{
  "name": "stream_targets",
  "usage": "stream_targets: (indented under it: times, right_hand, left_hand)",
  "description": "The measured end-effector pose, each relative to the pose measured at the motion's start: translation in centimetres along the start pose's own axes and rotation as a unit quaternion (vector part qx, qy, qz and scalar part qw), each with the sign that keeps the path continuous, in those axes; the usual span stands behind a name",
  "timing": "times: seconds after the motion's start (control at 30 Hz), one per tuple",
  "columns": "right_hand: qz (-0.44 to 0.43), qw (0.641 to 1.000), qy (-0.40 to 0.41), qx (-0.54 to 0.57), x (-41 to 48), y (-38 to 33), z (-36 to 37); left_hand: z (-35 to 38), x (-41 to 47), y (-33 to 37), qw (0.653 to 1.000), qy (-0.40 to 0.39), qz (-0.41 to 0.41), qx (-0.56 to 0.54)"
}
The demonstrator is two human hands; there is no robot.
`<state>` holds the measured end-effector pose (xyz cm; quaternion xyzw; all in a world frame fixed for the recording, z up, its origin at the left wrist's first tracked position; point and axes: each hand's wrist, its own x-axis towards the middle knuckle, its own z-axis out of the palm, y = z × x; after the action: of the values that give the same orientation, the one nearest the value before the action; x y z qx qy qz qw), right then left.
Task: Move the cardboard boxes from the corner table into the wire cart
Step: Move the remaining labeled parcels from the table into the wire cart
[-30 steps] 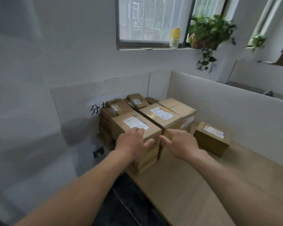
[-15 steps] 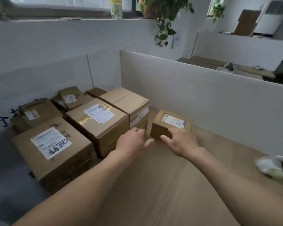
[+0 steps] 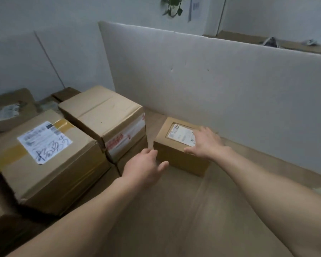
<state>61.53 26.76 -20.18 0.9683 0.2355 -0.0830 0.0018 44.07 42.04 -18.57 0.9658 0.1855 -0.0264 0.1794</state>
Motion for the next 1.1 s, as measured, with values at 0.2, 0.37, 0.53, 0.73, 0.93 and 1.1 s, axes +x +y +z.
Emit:
stream_targets:
  times: [0.2,0.37,0.53,0.73,0.93,1.1]
  right_hand:
    - [-0.005,0.991,-0.122,0.049,5.1,1.4,0.3]
    - [0.005,0.988,-0.15,0.044,5.6,1.5,1.1]
    - [-0.008,0.985,-0.147,0.084,1.3,-0.3,3.0]
    - [-0.02,0.979,-0.147,0.138,-7.4,-3.8,4.5]
    - [-0.014,0.974,-0.143,0.173,-16.5,-7.1,6.2]
    - [0.01,0.967,-0.13,0.218,-25.1,-10.3,7.9]
  left_hand:
    - [2.1,1.3,-0.8,0.998,-0.054,-0.034,-0.02]
    - [3.8,0.6,-2.0,0.99,-0.071,-0.076,-0.09]
    - [5.4,-2.0,-2.1,0.975,-0.073,-0.123,-0.171]
    - [7.3,-8.9,-2.0,0.94,-0.055,-0.198,-0.271]
    - [7.4,-18.4,-4.0,0.898,-0.031,-0.248,-0.362]
    - [6.5,-26.4,-6.8,0.871,-0.016,-0.266,-0.413]
